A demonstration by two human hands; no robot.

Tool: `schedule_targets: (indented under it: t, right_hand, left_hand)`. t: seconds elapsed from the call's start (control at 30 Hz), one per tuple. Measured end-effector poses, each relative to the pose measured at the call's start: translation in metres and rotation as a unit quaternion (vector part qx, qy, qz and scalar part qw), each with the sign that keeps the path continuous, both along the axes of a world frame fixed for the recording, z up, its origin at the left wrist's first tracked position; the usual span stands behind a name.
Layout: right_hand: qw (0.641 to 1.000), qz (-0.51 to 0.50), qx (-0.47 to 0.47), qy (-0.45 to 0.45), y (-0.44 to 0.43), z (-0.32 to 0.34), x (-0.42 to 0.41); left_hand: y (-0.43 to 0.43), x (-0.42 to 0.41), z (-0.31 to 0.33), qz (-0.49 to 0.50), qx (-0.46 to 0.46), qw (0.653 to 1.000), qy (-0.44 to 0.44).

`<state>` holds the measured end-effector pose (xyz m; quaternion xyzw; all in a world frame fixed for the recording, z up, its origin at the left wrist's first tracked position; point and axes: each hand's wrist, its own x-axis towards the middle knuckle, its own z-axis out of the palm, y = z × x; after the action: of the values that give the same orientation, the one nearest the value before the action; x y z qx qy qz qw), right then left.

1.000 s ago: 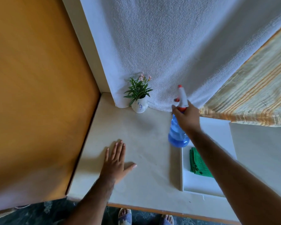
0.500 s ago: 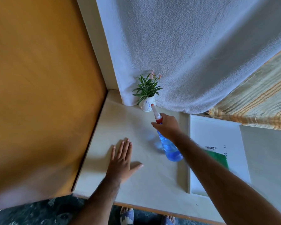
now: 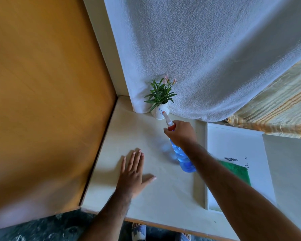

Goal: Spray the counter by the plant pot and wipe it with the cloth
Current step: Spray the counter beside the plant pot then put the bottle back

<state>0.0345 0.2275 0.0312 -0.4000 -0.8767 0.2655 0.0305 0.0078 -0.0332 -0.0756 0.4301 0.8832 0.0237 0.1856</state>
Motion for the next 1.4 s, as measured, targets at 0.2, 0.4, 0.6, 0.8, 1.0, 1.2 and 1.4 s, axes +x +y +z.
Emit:
schedule_targets:
  t: [0.2,0.4,0.6,0.8,1.0,1.2,1.4]
  right_hand:
    - [1.000,-0.014,-0.016,-0.001,0.003,-0.001,-0.002]
    - [0.999,-0.013,-0.040,0.001,0.003,-0.003,0.001]
    - [0.991,-0.027,-0.064,0.116,0.005,0.009,0.021]
    - [0.946,-0.078,-0.021,0.315,0.030,0.052,0.052]
    - [0.900,-0.173,0.052,0.398,0.084,0.074,0.085]
    - [0.893,-0.208,0.093,0.389,0.120,0.053,0.113]
    - [0.880,-0.238,0.061,0.407,0.136,0.029,0.130]
  left_hand:
    - [0.000,0.000,0.002,-0.001,-0.003,1.000,0.001]
    - [0.002,0.001,0.008,0.001,0.001,1.000,-0.001]
    - [0.002,0.003,0.014,0.000,0.010,1.000,0.002]
    - [0.002,0.002,0.010,-0.010,-0.002,1.000,0.002]
    - [0.002,0.000,0.005,-0.012,-0.030,0.999,0.001]
    - [0.003,-0.002,0.002,-0.006,-0.041,0.999,-0.004]
    - [0.003,-0.002,0.002,-0.005,-0.038,0.999,-0.008]
